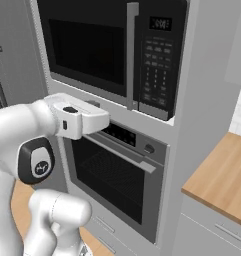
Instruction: Pick the bell pepper from the sink and place it in the bowl. Then pick the bowl and place it in the microwave. Then close the microwave door and press the start button.
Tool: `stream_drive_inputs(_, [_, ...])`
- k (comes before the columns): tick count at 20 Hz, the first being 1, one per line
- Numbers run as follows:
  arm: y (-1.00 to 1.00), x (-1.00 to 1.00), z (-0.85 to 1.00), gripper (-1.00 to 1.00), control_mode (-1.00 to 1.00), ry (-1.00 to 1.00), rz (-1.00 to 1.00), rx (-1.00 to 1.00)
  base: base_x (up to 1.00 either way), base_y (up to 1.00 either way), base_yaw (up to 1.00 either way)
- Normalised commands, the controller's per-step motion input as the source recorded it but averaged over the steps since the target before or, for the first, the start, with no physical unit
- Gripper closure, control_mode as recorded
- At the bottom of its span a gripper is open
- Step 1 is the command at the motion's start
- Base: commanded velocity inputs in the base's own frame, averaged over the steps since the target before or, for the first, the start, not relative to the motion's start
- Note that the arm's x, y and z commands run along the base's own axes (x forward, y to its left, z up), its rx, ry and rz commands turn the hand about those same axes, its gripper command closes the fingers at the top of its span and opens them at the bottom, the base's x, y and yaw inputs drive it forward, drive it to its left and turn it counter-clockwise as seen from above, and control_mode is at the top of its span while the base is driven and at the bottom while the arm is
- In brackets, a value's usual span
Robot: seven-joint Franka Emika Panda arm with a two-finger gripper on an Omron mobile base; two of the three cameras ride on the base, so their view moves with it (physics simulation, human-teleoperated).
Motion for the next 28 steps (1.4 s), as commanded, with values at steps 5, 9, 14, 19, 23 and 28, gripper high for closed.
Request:
stream_drive_inputs(5, [-0.13,0.1,-0.01,1.0,-1.0,0.0,0.0,0.17,0.0,0.0,0.0])
stream_drive_inputs(9, [-0.12,0.26,0.0,1.0,-1.0,0.0,0.01,0.09,0.0,0.0,0.0])
stream_drive_inputs(14, [-0.07,0.27,0.0,1.0,-1.0,-0.01,0.01,0.02,0.0,0.0,0.0])
stream_drive_inputs(19, [-0.18,0.31,-0.01,1.0,-1.0,-0.21,0.0,0.0,0.0,0.0,0.0])
stream_drive_inputs(23, [-0.33,0.02,0.0,1.0,-1.0,-0.21,0.0,0.0,0.0,0.0,0.0])
stream_drive_inputs(28, [-0.19,0.0,-0.03,1.0,-1.0,-0.08,0.0,0.0,0.0,0.0,0.0])
